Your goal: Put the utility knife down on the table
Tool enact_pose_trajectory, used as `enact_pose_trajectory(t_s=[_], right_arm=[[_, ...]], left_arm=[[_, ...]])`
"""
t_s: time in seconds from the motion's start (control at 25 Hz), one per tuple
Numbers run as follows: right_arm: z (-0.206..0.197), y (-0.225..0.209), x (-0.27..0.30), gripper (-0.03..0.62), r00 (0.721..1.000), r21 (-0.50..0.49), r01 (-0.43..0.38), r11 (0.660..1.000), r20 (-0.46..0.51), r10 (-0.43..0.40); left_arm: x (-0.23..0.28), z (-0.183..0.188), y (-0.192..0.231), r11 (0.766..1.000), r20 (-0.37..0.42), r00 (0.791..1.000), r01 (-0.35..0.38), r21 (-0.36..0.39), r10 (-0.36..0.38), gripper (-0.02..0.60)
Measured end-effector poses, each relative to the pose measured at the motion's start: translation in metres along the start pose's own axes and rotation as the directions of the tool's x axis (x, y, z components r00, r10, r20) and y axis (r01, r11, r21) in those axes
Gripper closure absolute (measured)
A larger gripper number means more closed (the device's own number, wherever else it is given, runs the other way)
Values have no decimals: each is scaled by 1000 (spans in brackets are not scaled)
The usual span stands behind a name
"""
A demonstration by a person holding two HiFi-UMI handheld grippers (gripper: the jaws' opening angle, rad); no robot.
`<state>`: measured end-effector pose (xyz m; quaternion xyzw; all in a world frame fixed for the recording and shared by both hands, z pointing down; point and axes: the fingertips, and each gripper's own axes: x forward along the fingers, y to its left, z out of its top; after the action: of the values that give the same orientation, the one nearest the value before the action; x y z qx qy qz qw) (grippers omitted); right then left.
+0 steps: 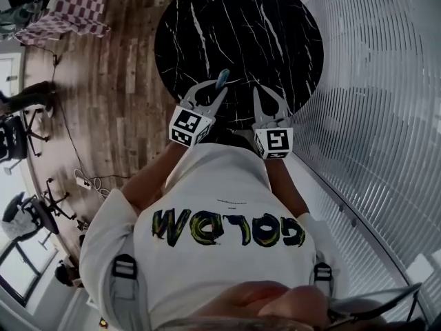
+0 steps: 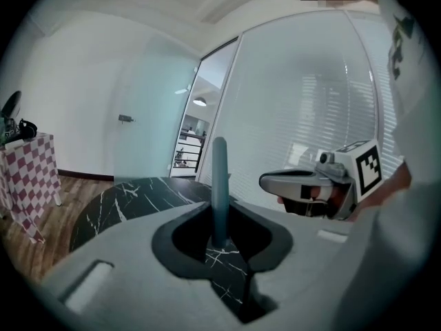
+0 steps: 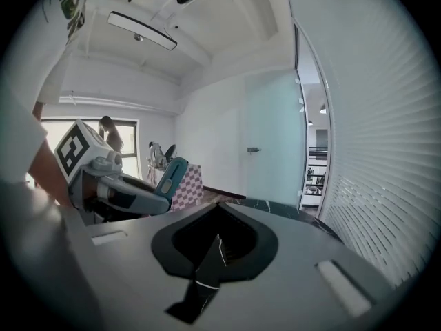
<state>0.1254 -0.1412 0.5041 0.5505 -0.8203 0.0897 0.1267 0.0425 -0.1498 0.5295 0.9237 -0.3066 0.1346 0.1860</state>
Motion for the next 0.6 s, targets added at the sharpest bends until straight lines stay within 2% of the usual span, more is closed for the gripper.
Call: enact_pose_trajectory(t_s=[0.28, 0.44, 0.6], right_arm=[[-69, -3, 17, 592, 989, 20, -10, 1000, -147, 13], [-101, -1, 29, 592, 976, -6, -25, 1000, -218, 24], [-137, -6, 38, 592, 960, 21, -21, 1000, -280, 26]], left_arm=[[23, -69, 21, 999, -178, 984, -23, -31, 17, 508], [36, -103, 33, 997, -266, 964, -38, -63, 20, 508], [54, -137, 35, 996, -344, 939, -42, -76, 13, 508]])
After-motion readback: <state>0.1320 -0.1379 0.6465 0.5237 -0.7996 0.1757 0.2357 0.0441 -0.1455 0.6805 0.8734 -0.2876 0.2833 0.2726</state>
